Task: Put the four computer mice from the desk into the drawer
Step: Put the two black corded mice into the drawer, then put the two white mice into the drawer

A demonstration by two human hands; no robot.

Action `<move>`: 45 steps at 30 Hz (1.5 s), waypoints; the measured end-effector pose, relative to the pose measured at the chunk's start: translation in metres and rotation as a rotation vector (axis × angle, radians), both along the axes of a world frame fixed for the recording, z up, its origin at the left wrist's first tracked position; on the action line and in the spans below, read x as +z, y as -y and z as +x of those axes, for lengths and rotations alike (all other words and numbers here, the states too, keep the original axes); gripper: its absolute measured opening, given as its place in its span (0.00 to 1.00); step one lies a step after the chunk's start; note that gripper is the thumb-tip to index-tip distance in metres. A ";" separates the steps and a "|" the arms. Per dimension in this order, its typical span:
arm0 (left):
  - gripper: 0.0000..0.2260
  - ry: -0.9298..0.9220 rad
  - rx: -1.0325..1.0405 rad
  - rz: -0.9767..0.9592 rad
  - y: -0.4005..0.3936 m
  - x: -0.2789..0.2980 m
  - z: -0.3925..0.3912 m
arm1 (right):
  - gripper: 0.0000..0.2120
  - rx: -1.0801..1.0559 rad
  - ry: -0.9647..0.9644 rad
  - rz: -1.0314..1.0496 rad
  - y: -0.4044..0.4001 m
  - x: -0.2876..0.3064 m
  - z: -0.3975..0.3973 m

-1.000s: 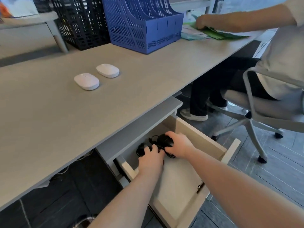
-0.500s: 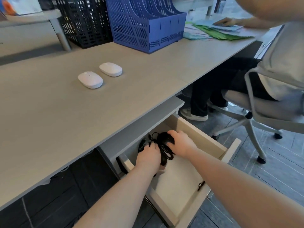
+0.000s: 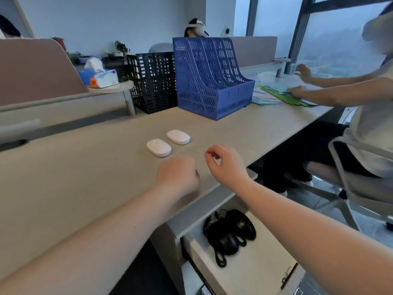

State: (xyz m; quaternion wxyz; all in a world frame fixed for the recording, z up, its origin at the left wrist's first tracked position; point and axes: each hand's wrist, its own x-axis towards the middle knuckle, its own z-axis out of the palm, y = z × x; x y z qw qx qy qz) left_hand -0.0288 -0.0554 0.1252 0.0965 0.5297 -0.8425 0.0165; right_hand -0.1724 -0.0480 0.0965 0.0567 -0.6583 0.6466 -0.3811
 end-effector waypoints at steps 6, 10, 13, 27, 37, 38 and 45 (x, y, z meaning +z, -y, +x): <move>0.24 -0.091 0.168 0.008 0.068 -0.023 0.043 | 0.15 0.008 -0.068 0.116 0.068 -0.002 0.024; 0.36 -0.238 0.226 -0.001 0.109 -0.047 0.052 | 0.18 -0.011 -0.071 0.153 0.109 -0.007 0.033; 0.44 -0.298 0.230 0.039 0.136 -0.059 0.054 | 0.21 -0.021 -0.027 0.205 0.135 -0.013 0.039; 0.44 -0.459 0.236 0.139 0.164 -0.060 0.052 | 0.26 -0.077 -0.045 0.263 0.173 -0.022 0.049; 0.41 -0.231 0.192 0.271 0.075 -0.037 0.013 | 0.29 -0.079 -0.300 0.672 0.072 0.033 0.020; 0.41 -0.207 0.185 0.286 0.063 -0.034 0.007 | 0.29 -0.076 -0.314 0.711 0.058 0.037 0.015; 0.37 -0.344 0.072 0.178 -0.034 -0.044 -0.038 | 0.25 -0.141 -0.289 0.831 -0.041 0.031 -0.028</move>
